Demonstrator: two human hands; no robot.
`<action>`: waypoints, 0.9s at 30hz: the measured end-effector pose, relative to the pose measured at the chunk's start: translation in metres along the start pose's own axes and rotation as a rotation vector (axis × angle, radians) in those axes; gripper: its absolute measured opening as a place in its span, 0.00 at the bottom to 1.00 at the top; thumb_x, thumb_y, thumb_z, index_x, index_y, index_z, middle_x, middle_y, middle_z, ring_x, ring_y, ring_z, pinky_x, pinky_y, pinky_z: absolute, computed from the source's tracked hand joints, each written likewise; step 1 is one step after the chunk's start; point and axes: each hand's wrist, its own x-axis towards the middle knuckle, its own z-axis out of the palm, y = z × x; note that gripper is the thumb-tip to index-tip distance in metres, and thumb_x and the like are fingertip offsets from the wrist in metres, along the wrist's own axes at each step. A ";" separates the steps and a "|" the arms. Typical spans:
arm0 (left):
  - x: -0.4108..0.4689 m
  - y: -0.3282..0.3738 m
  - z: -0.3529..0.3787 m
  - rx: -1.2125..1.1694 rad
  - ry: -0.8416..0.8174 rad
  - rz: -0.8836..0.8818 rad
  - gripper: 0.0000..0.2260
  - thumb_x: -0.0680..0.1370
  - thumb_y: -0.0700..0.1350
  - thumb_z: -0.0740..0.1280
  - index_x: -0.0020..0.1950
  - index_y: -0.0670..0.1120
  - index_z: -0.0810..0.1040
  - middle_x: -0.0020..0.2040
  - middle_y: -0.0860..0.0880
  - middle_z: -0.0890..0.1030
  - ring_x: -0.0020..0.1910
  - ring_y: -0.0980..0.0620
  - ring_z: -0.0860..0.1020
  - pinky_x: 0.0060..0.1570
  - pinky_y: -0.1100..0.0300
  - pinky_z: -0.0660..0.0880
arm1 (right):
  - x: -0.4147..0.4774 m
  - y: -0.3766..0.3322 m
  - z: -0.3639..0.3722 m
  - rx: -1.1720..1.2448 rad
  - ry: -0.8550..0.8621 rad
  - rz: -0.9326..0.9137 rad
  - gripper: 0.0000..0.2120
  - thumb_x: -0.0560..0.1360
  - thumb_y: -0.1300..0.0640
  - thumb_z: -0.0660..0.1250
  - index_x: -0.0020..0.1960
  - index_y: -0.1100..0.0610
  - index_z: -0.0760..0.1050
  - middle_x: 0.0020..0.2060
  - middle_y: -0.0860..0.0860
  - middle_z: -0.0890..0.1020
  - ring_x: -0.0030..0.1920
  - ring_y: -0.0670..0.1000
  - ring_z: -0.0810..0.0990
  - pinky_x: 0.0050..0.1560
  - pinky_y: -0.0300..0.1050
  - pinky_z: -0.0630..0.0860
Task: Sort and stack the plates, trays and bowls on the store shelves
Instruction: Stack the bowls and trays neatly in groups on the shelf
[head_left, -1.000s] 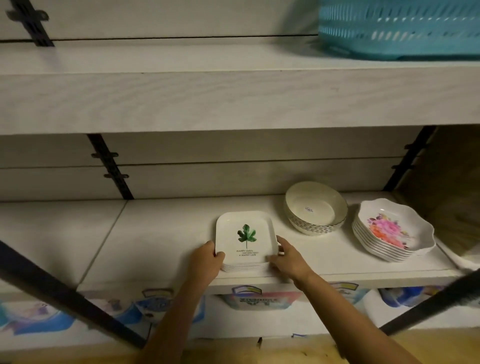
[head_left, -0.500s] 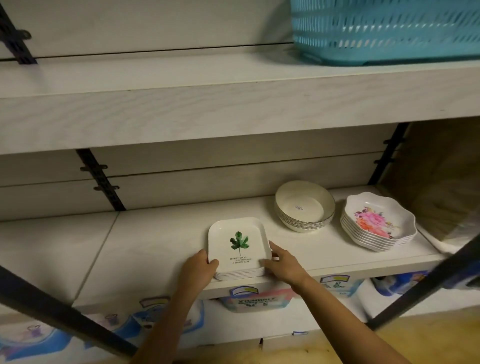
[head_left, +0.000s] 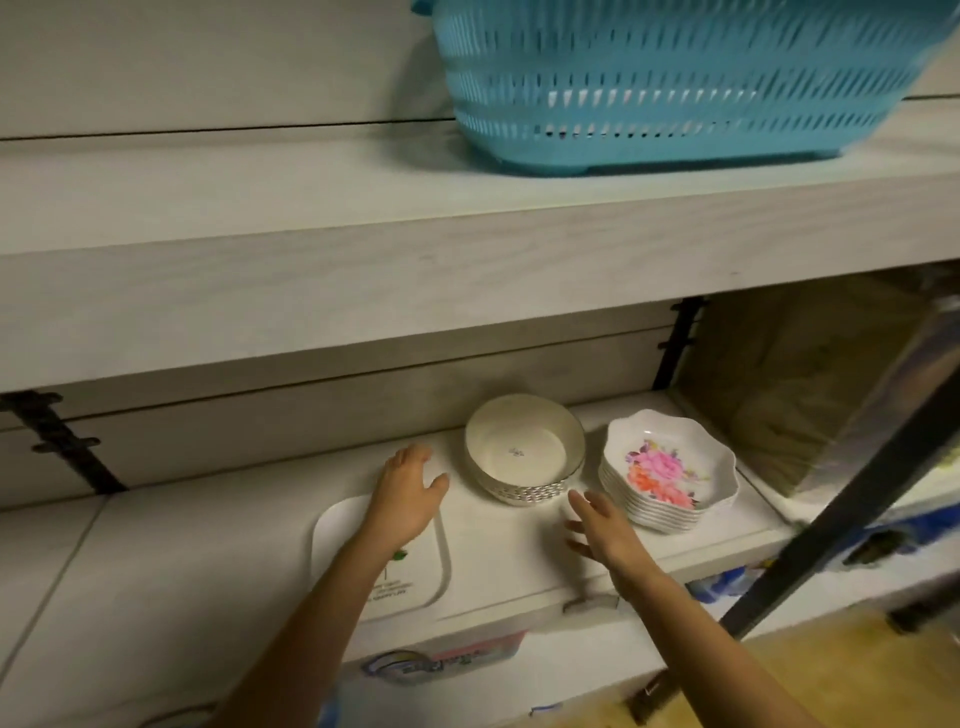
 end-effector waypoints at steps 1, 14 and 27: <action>0.011 0.008 0.005 -0.048 -0.019 -0.047 0.19 0.77 0.45 0.62 0.66 0.39 0.68 0.67 0.41 0.71 0.66 0.43 0.69 0.64 0.55 0.66 | 0.007 -0.004 -0.003 -0.012 -0.008 0.006 0.24 0.79 0.53 0.59 0.71 0.62 0.59 0.56 0.62 0.73 0.57 0.59 0.76 0.58 0.52 0.74; 0.089 0.022 0.067 -0.618 -0.165 -0.435 0.24 0.74 0.31 0.50 0.68 0.45 0.67 0.67 0.39 0.72 0.64 0.38 0.72 0.60 0.40 0.72 | 0.074 -0.016 -0.013 -0.063 -0.090 0.075 0.11 0.76 0.60 0.63 0.57 0.57 0.66 0.37 0.55 0.76 0.32 0.51 0.76 0.39 0.48 0.80; 0.042 0.043 0.014 -0.600 0.056 -0.383 0.16 0.72 0.38 0.60 0.60 0.36 0.72 0.49 0.40 0.76 0.40 0.44 0.77 0.42 0.49 0.78 | 0.056 -0.042 -0.001 -0.281 -0.014 -0.194 0.23 0.58 0.40 0.58 0.49 0.49 0.72 0.45 0.58 0.82 0.48 0.63 0.81 0.54 0.62 0.77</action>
